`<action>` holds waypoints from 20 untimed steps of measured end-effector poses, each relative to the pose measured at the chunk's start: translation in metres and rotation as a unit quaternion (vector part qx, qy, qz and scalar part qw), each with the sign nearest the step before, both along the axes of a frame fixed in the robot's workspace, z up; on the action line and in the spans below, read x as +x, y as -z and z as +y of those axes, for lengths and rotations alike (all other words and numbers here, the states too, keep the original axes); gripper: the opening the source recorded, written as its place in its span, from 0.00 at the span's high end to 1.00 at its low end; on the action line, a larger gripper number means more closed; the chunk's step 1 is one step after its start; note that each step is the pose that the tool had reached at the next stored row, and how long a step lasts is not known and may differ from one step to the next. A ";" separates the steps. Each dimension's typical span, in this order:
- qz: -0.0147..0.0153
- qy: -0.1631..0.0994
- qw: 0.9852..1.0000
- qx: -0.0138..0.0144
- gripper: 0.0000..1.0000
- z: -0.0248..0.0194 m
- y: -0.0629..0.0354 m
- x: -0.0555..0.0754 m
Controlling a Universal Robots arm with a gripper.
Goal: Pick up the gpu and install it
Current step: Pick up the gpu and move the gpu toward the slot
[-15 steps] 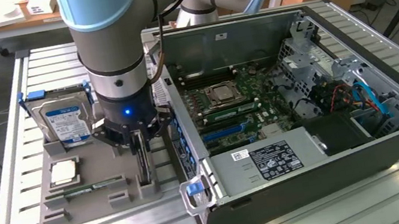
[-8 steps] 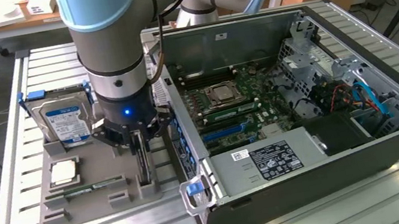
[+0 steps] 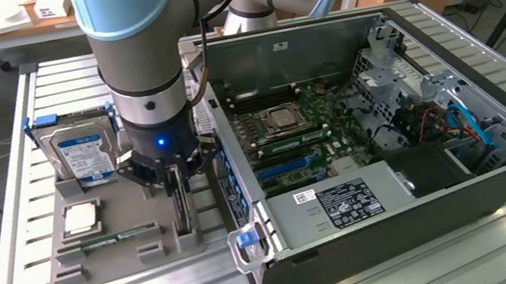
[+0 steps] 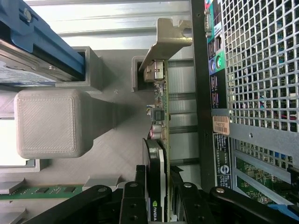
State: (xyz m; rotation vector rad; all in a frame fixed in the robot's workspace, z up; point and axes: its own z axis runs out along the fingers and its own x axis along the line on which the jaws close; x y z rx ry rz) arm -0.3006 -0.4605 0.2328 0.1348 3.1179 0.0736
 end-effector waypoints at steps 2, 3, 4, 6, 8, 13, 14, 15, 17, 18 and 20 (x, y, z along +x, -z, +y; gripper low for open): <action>0.000 0.000 1.000 0.000 0.67 0.0000 0.0000 0.000; 0.000 0.000 1.000 0.000 0.69 0.0000 0.0000 0.000; 0.000 0.000 1.000 0.000 0.69 0.0000 0.0000 0.000; 0.000 0.000 1.000 0.000 0.73 0.0000 0.0000 0.000; 0.000 0.000 1.000 0.000 0.73 0.0000 0.0000 0.000; 0.000 0.000 1.000 0.000 0.73 0.0000 0.0000 0.000; 0.000 0.000 1.000 0.000 0.73 0.0000 0.0000 0.000; 0.000 0.000 1.000 0.000 0.73 0.0000 0.0000 0.000; 0.000 0.000 1.000 0.000 0.73 0.0000 0.0000 0.000; 0.000 0.000 1.000 0.000 0.73 0.0000 0.0000 0.000; 0.000 0.000 1.000 0.000 0.73 0.0000 0.0000 0.000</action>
